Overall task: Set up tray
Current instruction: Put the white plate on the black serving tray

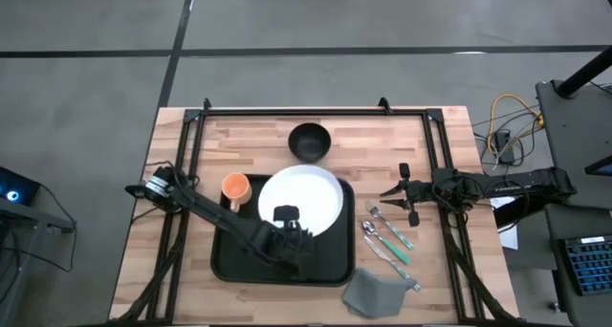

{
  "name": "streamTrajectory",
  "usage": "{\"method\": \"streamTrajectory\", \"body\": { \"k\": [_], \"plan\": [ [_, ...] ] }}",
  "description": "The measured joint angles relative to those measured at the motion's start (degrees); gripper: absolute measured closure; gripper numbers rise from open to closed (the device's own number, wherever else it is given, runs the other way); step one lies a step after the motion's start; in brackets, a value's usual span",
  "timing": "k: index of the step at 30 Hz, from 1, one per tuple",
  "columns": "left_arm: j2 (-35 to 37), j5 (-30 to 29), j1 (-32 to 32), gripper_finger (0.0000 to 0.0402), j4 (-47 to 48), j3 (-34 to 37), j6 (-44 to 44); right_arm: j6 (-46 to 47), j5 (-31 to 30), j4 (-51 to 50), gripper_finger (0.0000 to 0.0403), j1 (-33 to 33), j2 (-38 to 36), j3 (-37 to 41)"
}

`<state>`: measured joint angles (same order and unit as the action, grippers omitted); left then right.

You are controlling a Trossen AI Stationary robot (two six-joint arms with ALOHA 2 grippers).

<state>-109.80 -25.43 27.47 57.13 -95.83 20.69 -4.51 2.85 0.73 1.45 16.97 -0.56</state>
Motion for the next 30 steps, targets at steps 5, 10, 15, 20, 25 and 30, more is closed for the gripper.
{"method": "streamTrajectory", "body": {
  "k": [5,10,15,20,25,30],
  "plan": [
    [0.00,1.42,3.37,0.0401,-0.12,0.79,2.77,0.00,-0.02,0.00,0.0335,0.02,0.00,0.00],
    [0.00,2.48,5.92,0.0401,-0.13,1.72,7.43,0.00,0.00,0.00,0.0335,0.02,0.00,0.00],
    [0.00,3.58,8.38,0.0401,-0.11,3.11,13.25,0.00,-0.02,0.00,0.0335,0.01,0.00,0.00],
    [0.00,4.90,10.71,0.0401,-0.29,4.14,17.91,0.00,0.00,0.00,0.0335,0.01,0.00,0.00],
    [0.00,5.06,12.69,0.0402,-1.02,4.65,20.31,0.00,-0.02,0.00,0.0335,0.02,0.00,0.00],
    [0.02,8.25,13.91,0.0401,-1.63,6.56,25.37,0.00,-0.02,0.00,0.0335,0.01,0.00,0.00]
  ]
}}
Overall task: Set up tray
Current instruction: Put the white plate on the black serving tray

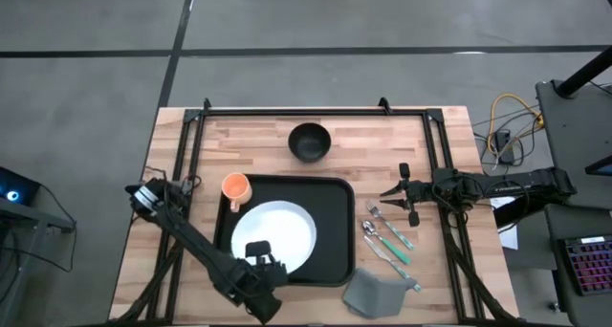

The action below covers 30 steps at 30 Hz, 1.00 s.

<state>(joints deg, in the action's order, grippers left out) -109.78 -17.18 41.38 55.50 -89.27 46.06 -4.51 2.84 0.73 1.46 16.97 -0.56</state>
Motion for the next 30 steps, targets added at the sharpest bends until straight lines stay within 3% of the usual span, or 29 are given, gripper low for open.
{"method": "streamTrajectory", "body": {
  "k": [9,30],
  "plan": [
    [0.00,6.29,1.30,0.0401,-4.01,5.86,8.52,0.00,0.00,0.00,0.0335,0.00,0.00,0.00],
    [0.07,8.18,1.32,0.0401,-7.50,10.18,10.62,0.00,0.01,0.00,0.0335,-0.01,-0.02,0.00]
  ]
}}
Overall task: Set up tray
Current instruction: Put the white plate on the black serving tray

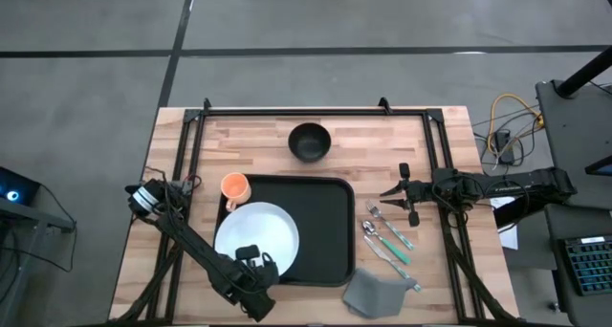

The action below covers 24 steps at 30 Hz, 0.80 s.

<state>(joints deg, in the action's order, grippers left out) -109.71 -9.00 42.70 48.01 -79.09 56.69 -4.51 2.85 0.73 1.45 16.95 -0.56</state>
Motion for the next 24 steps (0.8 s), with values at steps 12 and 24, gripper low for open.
{"method": "streamTrajectory", "body": {
  "k": [12,24],
  "plan": [
    [0.00,0.74,-0.04,0.0355,0.22,1.39,0.38,0.00,0.00,0.00,0.0335,0.01,0.02,0.00],
    [0.15,1.32,-0.13,0.0289,0.50,0.67,1.04,0.00,0.01,0.00,0.0335,0.02,0.00,0.00]
  ]
}}
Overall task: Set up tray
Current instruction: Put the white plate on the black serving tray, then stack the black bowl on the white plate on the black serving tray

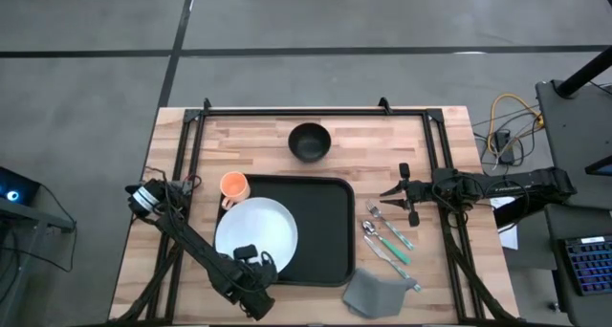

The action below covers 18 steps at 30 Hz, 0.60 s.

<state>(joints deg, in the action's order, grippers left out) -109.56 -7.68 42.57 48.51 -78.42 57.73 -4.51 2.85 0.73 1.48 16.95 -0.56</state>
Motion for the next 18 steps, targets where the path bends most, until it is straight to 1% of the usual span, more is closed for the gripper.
{"method": "streamTrajectory", "body": {
  "k": [6,9,18],
  "plan": [
    [1.85,0.02,0.00,0.0287,-0.22,-1.46,-0.13,0.00,0.00,0.00,0.0335,0.00,0.02,0.00],
    [3.31,-0.11,0.00,0.0287,-0.09,-1.57,-1.53,0.00,-0.01,0.00,0.0335,-0.01,0.02,0.00],
    [6.28,-0.13,-0.21,0.0287,-0.07,-1.53,-1.68,0.00,0.00,0.00,0.0335,0.00,0.02,0.00]
  ]
}}
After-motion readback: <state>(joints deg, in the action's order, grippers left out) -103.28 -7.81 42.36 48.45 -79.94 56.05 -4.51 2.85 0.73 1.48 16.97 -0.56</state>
